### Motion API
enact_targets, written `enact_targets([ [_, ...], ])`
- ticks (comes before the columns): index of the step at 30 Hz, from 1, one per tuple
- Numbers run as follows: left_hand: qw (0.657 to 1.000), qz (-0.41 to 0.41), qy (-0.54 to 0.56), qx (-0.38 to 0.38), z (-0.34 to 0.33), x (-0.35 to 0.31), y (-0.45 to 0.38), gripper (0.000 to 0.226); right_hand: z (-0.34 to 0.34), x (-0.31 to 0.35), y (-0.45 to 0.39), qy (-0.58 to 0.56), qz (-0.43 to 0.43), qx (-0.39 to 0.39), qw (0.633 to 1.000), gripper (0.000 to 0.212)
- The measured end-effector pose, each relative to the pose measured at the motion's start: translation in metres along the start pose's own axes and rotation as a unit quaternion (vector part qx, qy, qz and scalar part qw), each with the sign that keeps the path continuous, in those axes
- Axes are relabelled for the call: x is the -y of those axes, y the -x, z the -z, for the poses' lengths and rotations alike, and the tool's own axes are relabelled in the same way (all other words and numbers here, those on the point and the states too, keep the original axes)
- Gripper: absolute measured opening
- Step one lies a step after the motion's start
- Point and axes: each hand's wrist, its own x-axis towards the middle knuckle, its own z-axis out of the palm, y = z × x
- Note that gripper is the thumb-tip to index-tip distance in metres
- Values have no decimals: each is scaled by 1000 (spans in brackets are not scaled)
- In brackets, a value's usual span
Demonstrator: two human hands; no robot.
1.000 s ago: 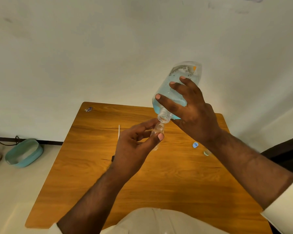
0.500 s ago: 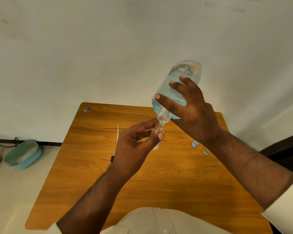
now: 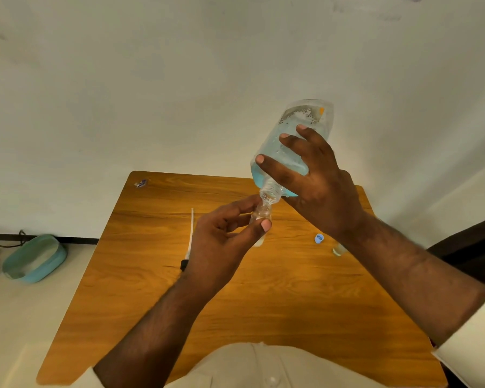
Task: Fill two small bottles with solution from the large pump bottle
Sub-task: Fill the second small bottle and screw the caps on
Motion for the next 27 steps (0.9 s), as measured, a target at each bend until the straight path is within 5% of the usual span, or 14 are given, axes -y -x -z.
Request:
enact_targets([
  [27, 999, -23, 26, 8, 3, 5, -1, 46, -4, 1, 1, 11, 3, 2, 1000, 62],
])
